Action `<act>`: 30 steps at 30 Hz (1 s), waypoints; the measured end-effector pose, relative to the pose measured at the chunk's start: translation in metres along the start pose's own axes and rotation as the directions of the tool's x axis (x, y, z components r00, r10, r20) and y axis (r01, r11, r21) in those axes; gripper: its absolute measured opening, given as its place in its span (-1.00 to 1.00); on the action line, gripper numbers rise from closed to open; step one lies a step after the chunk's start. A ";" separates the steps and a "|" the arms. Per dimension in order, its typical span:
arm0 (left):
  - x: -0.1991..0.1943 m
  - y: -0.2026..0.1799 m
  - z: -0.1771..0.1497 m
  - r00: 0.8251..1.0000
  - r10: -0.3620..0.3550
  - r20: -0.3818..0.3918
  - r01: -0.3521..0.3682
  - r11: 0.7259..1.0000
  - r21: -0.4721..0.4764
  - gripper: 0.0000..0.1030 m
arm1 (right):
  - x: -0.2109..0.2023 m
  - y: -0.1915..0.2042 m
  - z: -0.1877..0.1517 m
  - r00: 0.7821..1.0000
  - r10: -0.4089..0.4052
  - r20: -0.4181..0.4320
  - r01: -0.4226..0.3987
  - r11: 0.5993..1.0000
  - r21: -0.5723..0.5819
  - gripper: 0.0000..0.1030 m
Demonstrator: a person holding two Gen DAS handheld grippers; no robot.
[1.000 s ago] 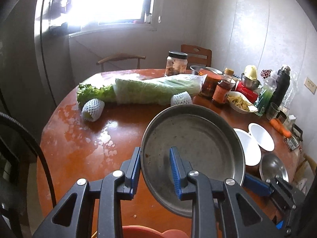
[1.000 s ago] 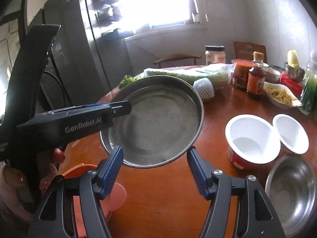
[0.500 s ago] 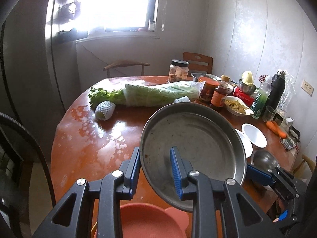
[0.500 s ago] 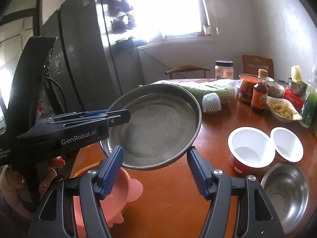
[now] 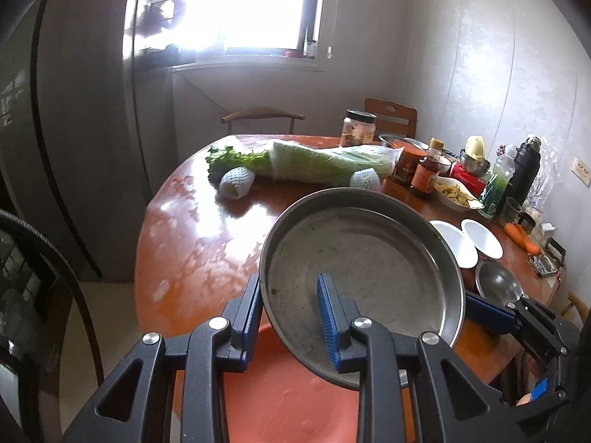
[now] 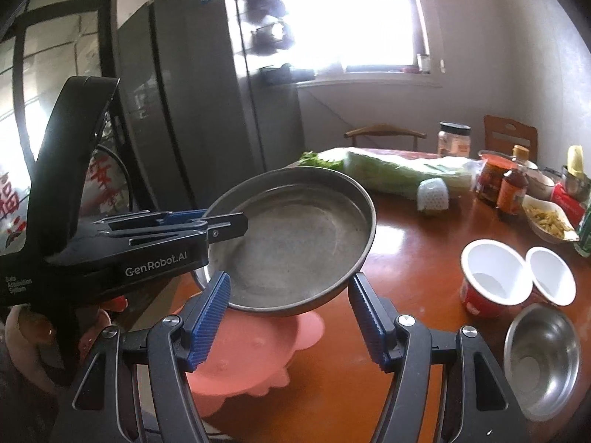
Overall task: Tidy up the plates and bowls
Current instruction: 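Lower the held steel tray onto the orange plate stack with the left tool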
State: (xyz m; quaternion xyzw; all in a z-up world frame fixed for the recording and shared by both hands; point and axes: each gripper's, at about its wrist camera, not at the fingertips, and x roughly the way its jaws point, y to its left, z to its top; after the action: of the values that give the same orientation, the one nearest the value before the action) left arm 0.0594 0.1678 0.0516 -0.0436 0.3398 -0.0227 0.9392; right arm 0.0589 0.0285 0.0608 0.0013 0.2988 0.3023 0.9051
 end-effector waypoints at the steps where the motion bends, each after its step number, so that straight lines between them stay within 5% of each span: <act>1: -0.002 0.002 -0.003 1.000 0.004 -0.002 -0.004 1.000 -0.003 -0.43 | 0.000 0.003 -0.002 1.000 0.006 -0.006 -0.006 1.000 -0.005 0.32; 30: 0.016 0.047 -0.079 0.982 0.110 -0.156 -0.118 0.992 -0.043 -0.43 | 0.048 0.044 -0.047 0.958 0.132 -0.255 -0.153 0.986 -0.068 0.32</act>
State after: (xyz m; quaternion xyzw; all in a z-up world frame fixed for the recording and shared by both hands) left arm 0.0217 0.2077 -0.0231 -0.0468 0.4133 0.0369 0.9086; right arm 0.0407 0.0823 0.0045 -0.0543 0.3959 0.3772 0.8355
